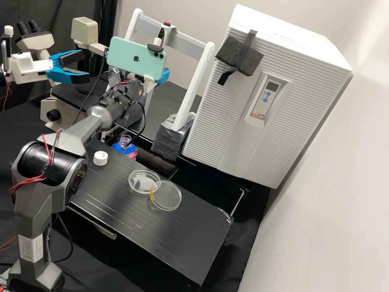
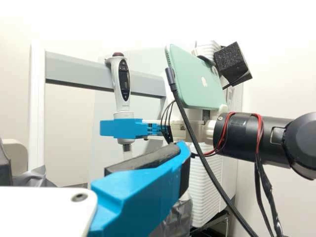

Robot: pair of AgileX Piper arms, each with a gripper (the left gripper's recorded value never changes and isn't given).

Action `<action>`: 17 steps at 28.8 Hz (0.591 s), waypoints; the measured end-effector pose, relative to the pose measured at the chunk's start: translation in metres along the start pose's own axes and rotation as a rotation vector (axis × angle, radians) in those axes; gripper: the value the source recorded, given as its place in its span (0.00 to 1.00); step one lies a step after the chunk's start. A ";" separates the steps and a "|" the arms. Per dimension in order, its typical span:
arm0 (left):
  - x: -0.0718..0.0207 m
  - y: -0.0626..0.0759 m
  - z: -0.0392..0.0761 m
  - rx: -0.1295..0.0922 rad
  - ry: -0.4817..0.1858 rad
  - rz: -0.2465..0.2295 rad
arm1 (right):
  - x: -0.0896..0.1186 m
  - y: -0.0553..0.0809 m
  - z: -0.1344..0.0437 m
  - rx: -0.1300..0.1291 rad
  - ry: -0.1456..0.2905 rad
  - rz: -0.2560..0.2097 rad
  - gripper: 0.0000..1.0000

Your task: Use the pipette

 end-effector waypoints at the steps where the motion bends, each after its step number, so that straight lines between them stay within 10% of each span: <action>1: 0.0000 0.000 0.000 0.000 0.000 0.000 | -0.002 -0.001 0.000 -0.004 0.001 -0.002 1.00; 7: 0.0003 -0.002 0.004 0.008 -0.010 -0.005 | -0.017 -0.002 -0.002 -0.005 0.013 -0.001 1.00; 17: -0.0236 -0.023 0.002 0.162 0.123 0.041 | -0.076 0.003 0.016 -0.001 0.088 0.156 1.00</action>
